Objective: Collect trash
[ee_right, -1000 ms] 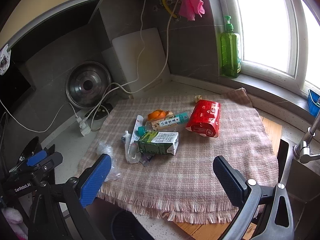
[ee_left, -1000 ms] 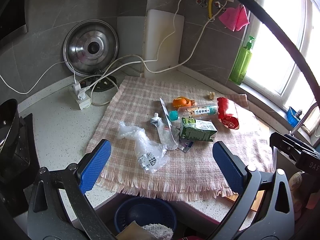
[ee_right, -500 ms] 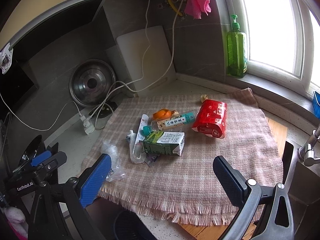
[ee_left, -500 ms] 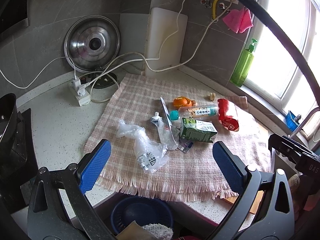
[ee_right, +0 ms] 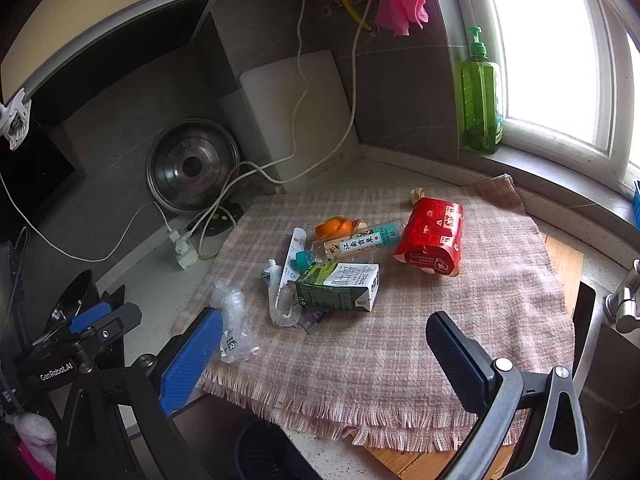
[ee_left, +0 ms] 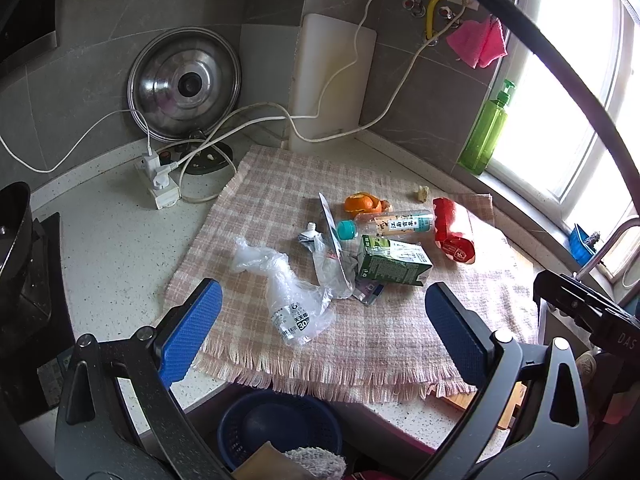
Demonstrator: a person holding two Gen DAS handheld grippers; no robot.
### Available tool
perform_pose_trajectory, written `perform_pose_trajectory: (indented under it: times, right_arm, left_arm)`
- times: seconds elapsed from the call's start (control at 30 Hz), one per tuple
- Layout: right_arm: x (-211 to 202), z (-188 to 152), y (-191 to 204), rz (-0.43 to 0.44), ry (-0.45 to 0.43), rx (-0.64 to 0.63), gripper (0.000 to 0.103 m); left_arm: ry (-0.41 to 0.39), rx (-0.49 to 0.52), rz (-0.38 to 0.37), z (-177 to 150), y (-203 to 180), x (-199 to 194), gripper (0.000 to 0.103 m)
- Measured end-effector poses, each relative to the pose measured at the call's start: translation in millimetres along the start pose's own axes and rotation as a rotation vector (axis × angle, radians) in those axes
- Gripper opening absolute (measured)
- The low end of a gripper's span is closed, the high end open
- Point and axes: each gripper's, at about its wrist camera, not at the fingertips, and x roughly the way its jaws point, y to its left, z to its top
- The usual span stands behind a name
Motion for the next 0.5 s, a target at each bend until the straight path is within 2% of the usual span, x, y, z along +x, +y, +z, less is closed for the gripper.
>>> perform_pose_trajectory:
  times: [0.5]
  right_arm:
    - [1.8, 0.0, -0.2, 0.007, 0.007, 0.004, 0.103]
  left_arm:
    - [0.009, -0.025, -0.016, 1.4, 1.1, -0.8, 0.103]
